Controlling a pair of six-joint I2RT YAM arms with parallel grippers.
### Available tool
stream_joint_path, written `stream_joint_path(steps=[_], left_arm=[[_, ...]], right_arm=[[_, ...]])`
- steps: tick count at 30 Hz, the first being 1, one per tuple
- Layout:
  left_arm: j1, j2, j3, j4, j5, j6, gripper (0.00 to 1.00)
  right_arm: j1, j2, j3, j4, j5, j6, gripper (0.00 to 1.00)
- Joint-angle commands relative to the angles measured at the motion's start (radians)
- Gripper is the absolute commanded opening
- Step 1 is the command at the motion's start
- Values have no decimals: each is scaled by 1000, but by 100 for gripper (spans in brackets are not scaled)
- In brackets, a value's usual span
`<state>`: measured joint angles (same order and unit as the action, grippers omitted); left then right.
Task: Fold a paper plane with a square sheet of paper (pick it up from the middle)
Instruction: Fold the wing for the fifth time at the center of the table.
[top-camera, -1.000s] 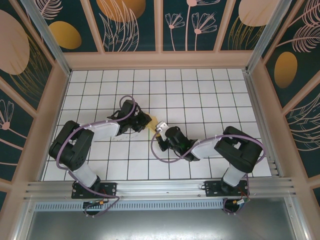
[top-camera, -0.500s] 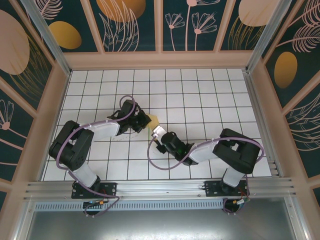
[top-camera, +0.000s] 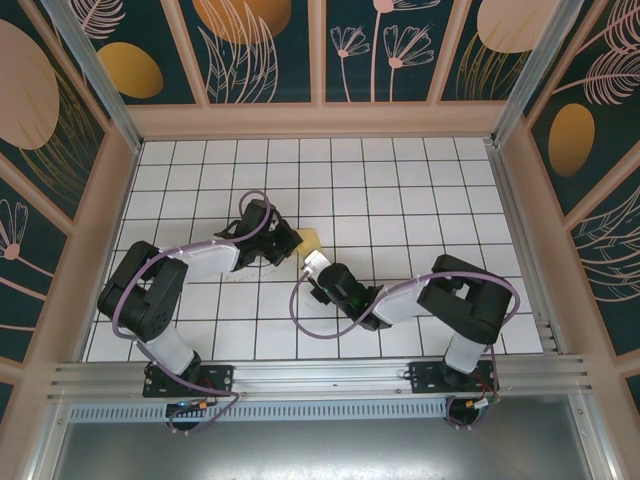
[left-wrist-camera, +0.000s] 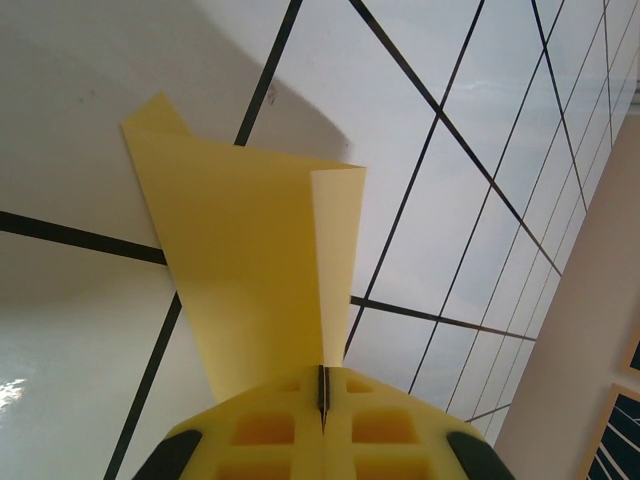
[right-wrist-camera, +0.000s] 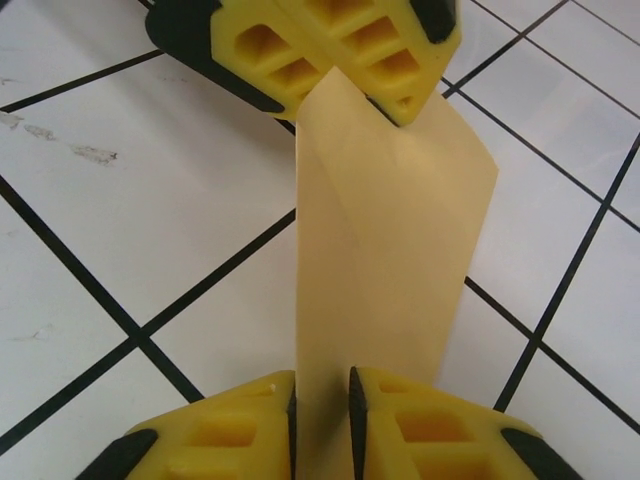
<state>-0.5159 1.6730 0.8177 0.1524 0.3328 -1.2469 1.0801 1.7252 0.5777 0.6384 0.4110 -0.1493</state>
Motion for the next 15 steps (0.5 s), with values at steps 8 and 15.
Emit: stream_joint_path(steps=[8,15], left_arm=[[5,11,20,-7,13,7,0],[5,11,27,-11,16,11,0]], right_arm=[[15,20,22,-11,30,-16,31],[14,41,22,-3,71,-22,28]])
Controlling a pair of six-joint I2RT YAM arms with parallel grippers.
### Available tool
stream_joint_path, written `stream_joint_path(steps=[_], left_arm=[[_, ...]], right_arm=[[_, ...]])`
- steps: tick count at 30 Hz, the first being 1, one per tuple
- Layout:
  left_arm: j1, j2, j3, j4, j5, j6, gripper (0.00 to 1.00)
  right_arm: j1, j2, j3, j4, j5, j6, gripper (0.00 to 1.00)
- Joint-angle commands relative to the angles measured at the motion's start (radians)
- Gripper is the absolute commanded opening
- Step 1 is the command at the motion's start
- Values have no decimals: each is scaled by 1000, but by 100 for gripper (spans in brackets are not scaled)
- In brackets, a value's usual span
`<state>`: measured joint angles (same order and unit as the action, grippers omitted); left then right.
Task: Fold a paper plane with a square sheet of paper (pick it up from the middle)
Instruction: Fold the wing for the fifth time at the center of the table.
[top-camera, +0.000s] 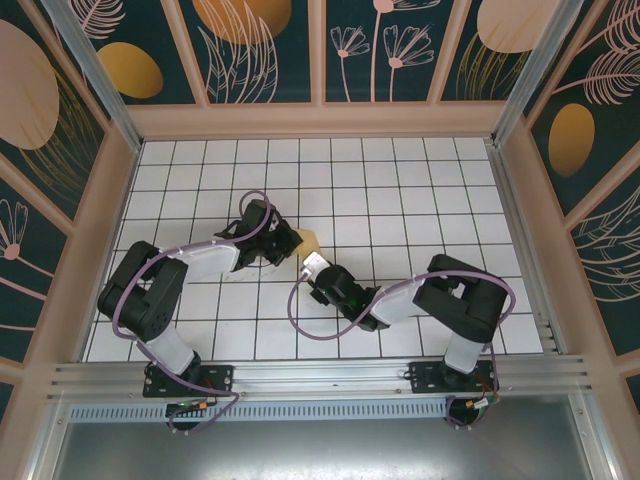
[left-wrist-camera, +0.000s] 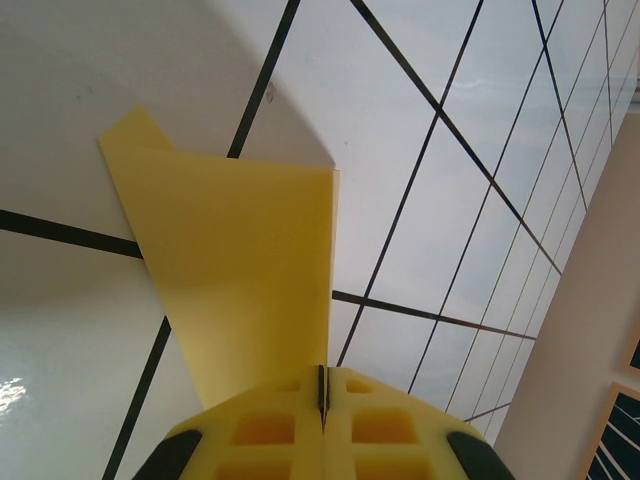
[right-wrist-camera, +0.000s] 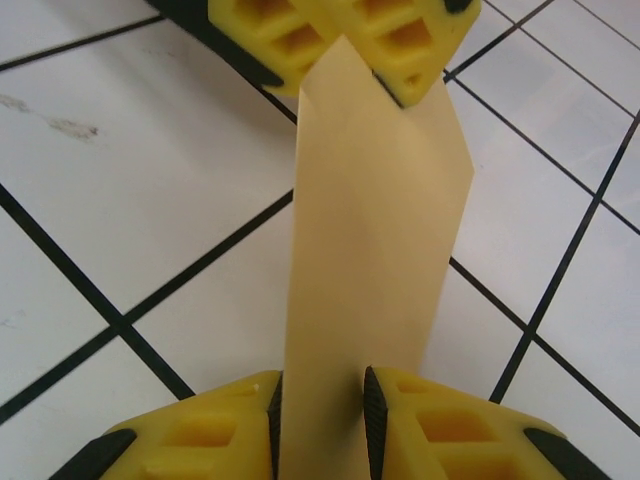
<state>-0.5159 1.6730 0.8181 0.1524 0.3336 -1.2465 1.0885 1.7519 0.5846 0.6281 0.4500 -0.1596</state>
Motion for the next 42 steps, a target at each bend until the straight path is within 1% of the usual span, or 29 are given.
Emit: stream_joint_path(steps=[1,5,9,17,24,32,42], left_arm=[[5,13,27,-11,16,10,0],[6,13,26,-14,15,11,0],[5,11,27,-16,15,10,0],[6,13,26,-16,16,13,0],[5,19,27,-14,19,13,0],[5,21,26,-14,19,13,0],[5,20,25,-14,19,14,0]], right_arm=[[5,13,16,8,29,-12,28],[5,8,18,17,19,-8,20],[5,-1,17,20,-3,-6,24],[-2,4,19,44,9,2,24],[-4,-13,20,62,-14,5,30],[-7,-8,17,64,-14,12,27],[-14,-25,-1,97,-36,22,30]])
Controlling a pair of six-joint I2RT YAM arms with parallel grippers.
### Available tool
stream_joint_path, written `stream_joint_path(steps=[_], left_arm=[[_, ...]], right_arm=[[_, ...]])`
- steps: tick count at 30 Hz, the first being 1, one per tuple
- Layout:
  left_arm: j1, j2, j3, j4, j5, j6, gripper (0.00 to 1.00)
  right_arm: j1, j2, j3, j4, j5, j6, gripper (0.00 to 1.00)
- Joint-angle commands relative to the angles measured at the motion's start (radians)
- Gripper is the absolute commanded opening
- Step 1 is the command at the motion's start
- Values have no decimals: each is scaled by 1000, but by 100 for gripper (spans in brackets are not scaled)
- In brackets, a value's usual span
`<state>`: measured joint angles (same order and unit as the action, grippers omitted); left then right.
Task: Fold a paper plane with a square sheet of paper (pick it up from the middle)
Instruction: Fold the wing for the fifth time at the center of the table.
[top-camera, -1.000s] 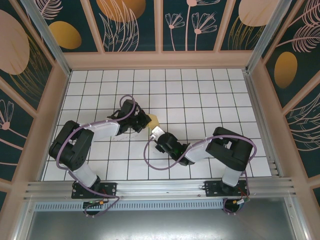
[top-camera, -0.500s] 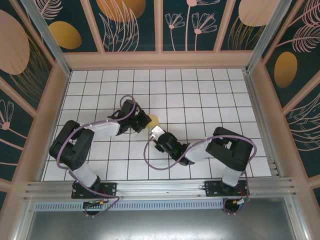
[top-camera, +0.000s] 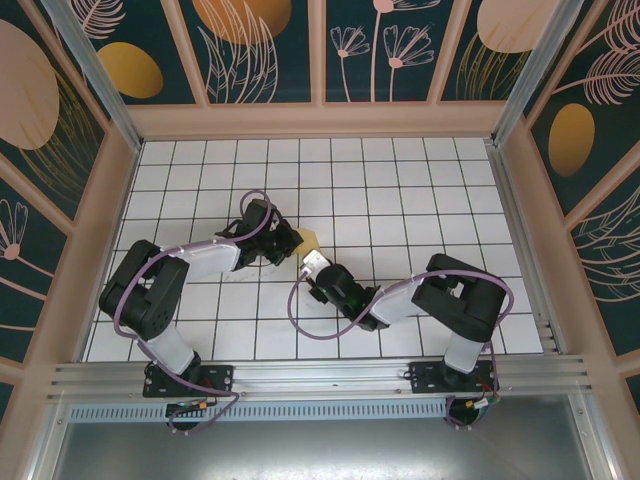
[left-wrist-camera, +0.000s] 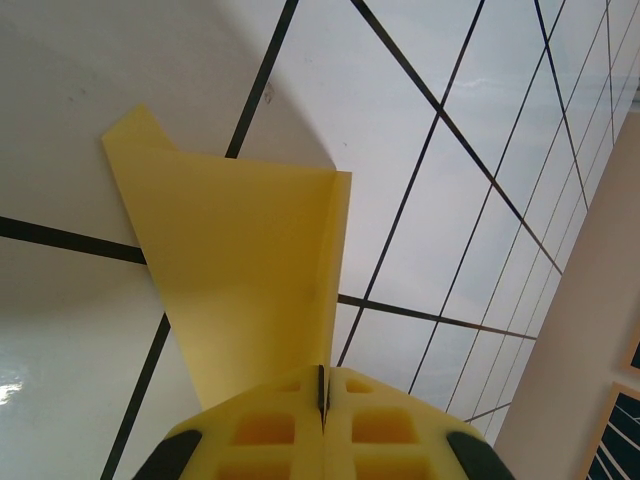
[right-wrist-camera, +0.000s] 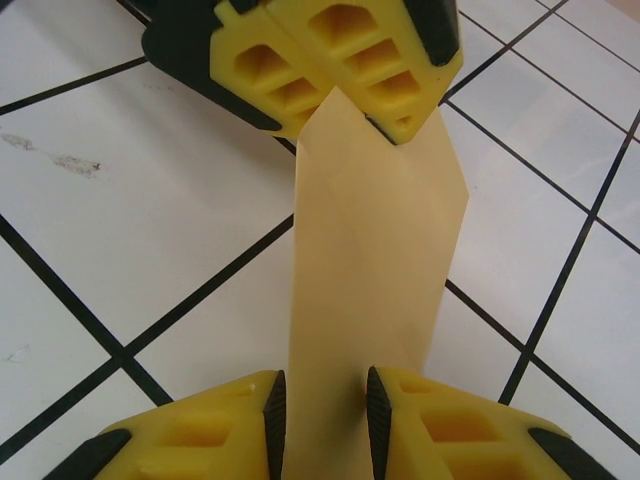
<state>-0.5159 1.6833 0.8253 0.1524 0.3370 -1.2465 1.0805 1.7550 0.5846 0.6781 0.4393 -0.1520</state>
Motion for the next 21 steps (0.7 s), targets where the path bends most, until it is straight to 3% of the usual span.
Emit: stream_joint_path(steps=[1,7,10,13,15,19,21], left_arm=[[6,10,18,-14,16,14,0],[5,9,20,-16,14,14,0],[5,9,21,-19,13,15,0],[5,3,25,-32,3,24,6],[5,-13,29,-64,-26,36,11],[5,-69,44,-156,-125,78,33],[5,-105,43,-197,-189,94,60]], right_arm=[[-7,-32,-2,50,-29,15,30],[-9,-19,3,20,-16,14,22],[-8,-23,2,18,-26,21,13],[-10,-24,6,6,-34,25,2],[-13,-24,9,-6,-44,37,0],[-39,-57,-2,-27,-119,99,0],[-59,-80,-6,-43,-179,142,0]])
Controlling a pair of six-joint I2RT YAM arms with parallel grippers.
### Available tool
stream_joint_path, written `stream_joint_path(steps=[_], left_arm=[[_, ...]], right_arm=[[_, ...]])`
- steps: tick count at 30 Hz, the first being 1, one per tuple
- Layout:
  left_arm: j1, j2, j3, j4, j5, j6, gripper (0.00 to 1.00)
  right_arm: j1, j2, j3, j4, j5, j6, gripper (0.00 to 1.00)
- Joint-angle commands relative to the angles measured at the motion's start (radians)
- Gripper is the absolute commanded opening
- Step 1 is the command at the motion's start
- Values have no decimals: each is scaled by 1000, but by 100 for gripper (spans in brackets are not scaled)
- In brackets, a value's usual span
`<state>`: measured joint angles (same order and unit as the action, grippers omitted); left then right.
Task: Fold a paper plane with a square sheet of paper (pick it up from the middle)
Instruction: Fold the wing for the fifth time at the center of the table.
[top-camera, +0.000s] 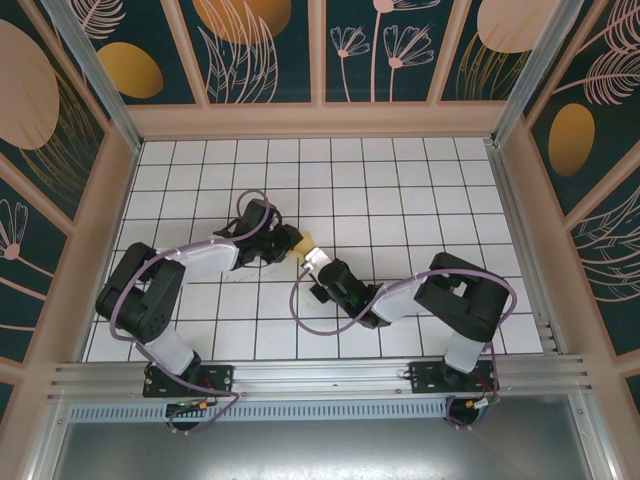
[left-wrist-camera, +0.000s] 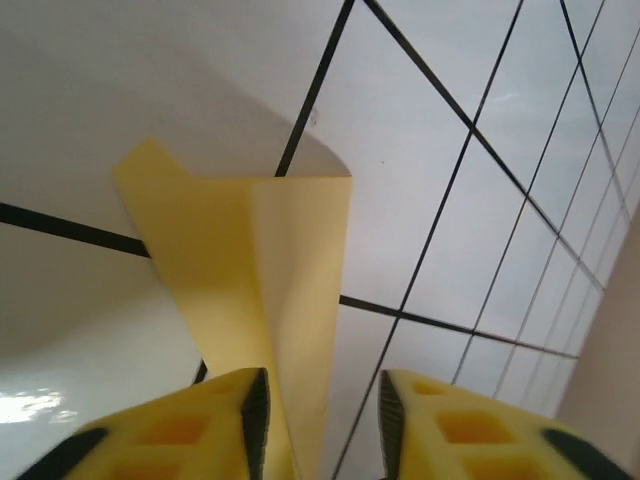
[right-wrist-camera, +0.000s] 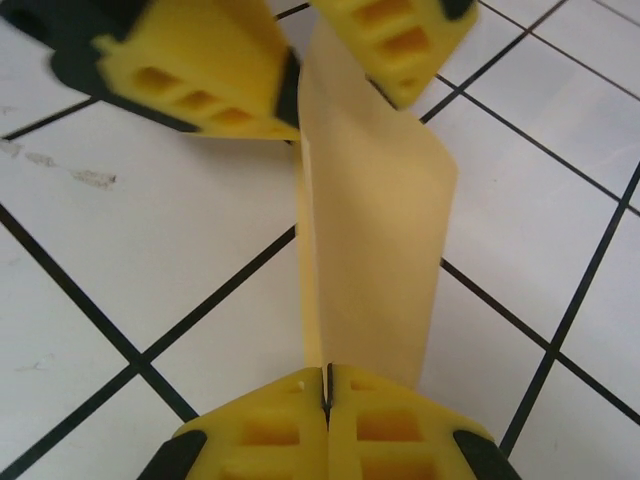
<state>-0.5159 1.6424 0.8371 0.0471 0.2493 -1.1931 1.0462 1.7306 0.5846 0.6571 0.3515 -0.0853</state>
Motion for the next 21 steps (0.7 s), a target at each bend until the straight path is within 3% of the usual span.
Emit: stream_joint_path(steps=[1,5,11,21], left_arm=[[7,-85,29,-114,-133,46,63],[6,-169,12,-170,-258,59,75],[7,-262,-38,-119,-309,90,76],[7,-270,-126,87,-154,139,69]], right_arm=[[-37,-70,-13,-21,-138,95,0],[-102,-112,-36,-25,-296,196,0],[-164,-111,-45,-21,-471,290,0],[-238,-61,-43,28,-643,472,0]])
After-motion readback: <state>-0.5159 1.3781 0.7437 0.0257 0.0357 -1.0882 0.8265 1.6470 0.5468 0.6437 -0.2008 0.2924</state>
